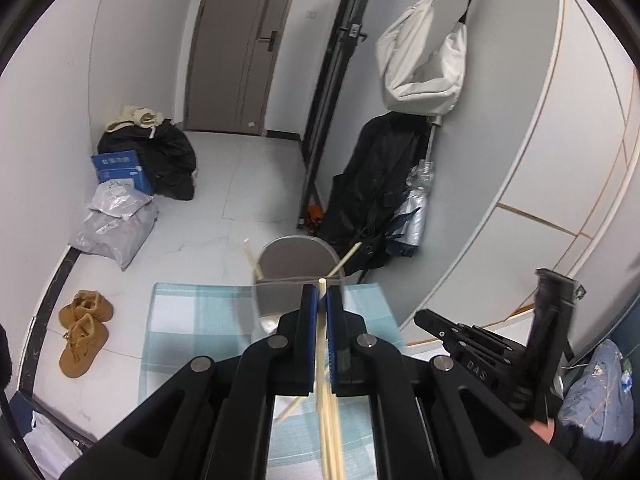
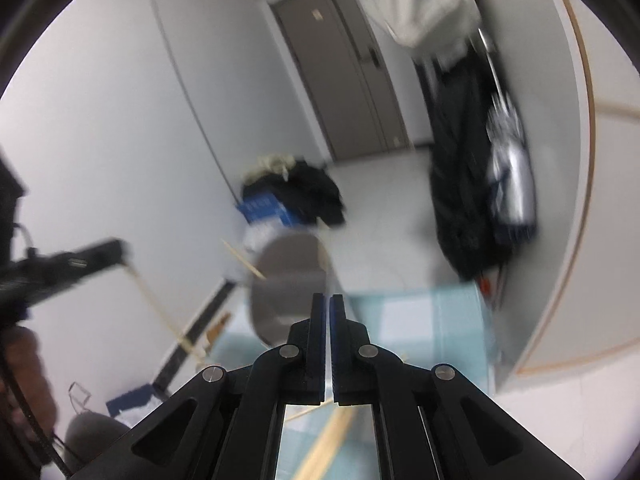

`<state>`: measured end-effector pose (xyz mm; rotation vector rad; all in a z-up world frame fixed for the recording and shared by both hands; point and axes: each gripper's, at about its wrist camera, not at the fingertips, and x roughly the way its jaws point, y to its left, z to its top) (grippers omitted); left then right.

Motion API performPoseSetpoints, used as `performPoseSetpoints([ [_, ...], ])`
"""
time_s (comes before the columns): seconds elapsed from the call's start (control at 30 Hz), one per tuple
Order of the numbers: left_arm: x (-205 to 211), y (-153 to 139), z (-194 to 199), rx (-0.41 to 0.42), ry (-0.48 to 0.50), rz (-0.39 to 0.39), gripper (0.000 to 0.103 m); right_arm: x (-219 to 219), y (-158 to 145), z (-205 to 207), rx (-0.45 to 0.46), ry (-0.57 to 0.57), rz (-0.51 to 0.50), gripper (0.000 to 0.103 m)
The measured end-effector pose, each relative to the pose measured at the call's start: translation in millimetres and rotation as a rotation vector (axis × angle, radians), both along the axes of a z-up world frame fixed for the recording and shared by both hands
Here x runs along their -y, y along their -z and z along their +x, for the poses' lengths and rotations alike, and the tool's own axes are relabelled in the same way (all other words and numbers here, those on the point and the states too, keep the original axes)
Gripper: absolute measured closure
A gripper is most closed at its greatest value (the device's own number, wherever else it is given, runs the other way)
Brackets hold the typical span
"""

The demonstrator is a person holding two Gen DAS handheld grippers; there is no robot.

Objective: Organize utensils
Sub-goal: 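Open the right tool over the holder to drop its chopstick while the left tool holds its chopstick, then lower the right tool to the chopstick bundle and grasp another chopstick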

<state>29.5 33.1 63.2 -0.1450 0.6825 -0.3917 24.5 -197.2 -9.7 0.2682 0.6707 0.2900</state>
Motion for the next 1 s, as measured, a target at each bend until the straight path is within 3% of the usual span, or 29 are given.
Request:
performPoseSetpoints([
  [0.13,-9.2,17.1,3.1,-0.032,-0.018,0.014,0.102,12.1,44.0,18.8,-0.158,0.036,0.016,0.086],
  [0.2,-11.8,25.0,4.0,-0.043,-0.027,0.018,0.102,17.4,64.7,28.3,-0.233,0.055,0.043,0.071],
  [0.23,-12.7,28.7,5.2,-0.051,-0.03,0.019,0.102,19.3,73.4,33.2,-0.269,0.068,0.049,0.069],
  [0.43,-18.8,43.0,5.5,-0.095,-0.044,0.017,0.102,26.7,118.2,67.1,-0.41,0.116,0.108,0.069],
  [0.67,-30.3,44.0,-1.7,-0.102,-0.051,-0.007,0.102,7.8,142.6,95.8,-0.473,0.221,0.002,0.069],
  [0.83,-39.2,47.3,-2.0,-0.11,-0.064,-0.016,0.102,-12.1,139.2,99.7,-0.425,0.298,-0.106,0.071],
  [0.9,-41.1,49.0,-0.7,-0.113,-0.067,-0.02,0.102,-16.6,141.3,99.9,-0.431,0.312,-0.121,0.094],
  [1.0,-43.1,51.1,-0.5,-0.116,-0.069,-0.019,0.102,-16.6,141.4,94.9,-0.417,0.33,-0.114,0.099],
])
